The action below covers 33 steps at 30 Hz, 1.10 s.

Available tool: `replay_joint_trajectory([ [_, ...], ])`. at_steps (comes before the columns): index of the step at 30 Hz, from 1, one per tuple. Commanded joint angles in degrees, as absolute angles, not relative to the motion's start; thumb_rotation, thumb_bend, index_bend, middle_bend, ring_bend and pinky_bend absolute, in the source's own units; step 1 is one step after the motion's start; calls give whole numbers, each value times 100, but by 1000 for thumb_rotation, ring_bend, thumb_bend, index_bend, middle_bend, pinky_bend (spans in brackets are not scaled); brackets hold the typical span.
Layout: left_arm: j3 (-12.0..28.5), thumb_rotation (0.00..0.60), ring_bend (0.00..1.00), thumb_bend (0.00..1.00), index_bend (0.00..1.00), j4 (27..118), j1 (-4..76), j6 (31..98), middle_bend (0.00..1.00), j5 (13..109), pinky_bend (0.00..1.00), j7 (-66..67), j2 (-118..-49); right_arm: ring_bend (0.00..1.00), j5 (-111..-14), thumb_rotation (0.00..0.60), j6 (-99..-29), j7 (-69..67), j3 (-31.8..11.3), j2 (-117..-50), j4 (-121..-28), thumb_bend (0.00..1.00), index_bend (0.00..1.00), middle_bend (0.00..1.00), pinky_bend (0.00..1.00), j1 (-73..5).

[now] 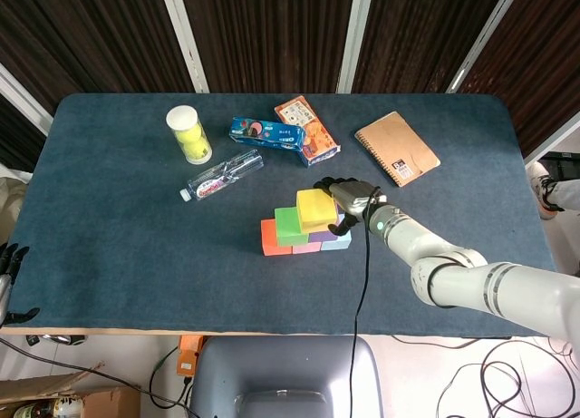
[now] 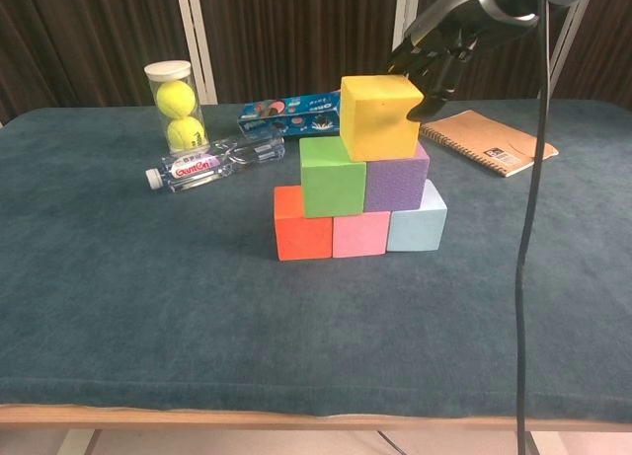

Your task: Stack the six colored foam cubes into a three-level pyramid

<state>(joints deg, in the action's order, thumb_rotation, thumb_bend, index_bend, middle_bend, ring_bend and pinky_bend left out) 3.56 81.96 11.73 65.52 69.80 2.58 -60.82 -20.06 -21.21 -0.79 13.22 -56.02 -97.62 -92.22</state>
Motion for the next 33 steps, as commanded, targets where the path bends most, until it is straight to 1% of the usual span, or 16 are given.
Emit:
replay_joint_trajectory([
  [1,354,600,0,120,31,8187,1174,6547,0,6985,108,250,-6085,0,-1992,600,-2114,-76,1347,-5605,-9764,342,65,0,0,-9242],
  [6,358,600,0,120,31,8192,1172,6560,0,6996,108,239,-6078,0,-1977,600,-2106,-109,1355,-5578,-9792,329,32,0,0,-9267],
  [10,362,600,0,120,31,8221,1167,6580,0,7009,108,233,-6056,0,-2040,600,-2197,-171,1288,-5450,-9902,296,2,0,0,-9203],
  [13,381,600,0,120,31,8274,1152,6650,0,7046,108,185,-6016,0,-2212,600,-2374,-267,1136,-5221,-10103,270,0,0,0,-9020],
  [17,398,600,0,119,20,8360,1119,6775,0,7130,108,111,-5956,0,-2729,600,-2849,-379,853,-4801,-10525,249,0,0,0,-8552],
  [20,411,600,0,118,15,8452,1054,6970,0,7242,108,15,-5899,0,-3491,600,-3884,-281,741,-4479,-11034,240,0,0,0,-7894],
  [21,419,600,0,118,16,8485,1002,7121,0,7323,108,-55,-5879,0,-3892,600,-4498,-135,795,-4399,-11255,240,0,0,0,-7530],
  [23,423,600,0,118,15,8517,910,7387,0,7479,108,-174,-5869,0,-4528,600,-5535,119,951,-4372,-11544,240,0,0,0,-6879],
  [24,408,600,0,119,14,8549,848,7544,0,7590,108,-262,-5864,0,-4977,600,-6201,287,1100,-4411,-11679,240,0,0,0,-6399],
  [26,372,600,0,118,6,8608,762,7763,0,7777,108,-381,-5863,0,-5687,600,-7088,434,1366,-4526,-11769,239,0,0,0,-5635],
  [27,348,600,0,118,3,8633,698,7938,0,7912,108,-452,-5888,0,-6160,600,-7599,468,1555,-4644,-11713,239,0,0,0,-5120],
  [30,266,600,0,118,0,8663,505,8369,0,8172,106,-474,-6027,0,-7083,600,-8611,483,1949,-5085,-11213,239,0,0,0,-3929],
  [33,198,600,0,117,0,8657,310,8767,0,8327,100,-248,-6286,0,-7407,600,-9268,632,2075,-5718,-10431,240,0,0,0,-2964],
])
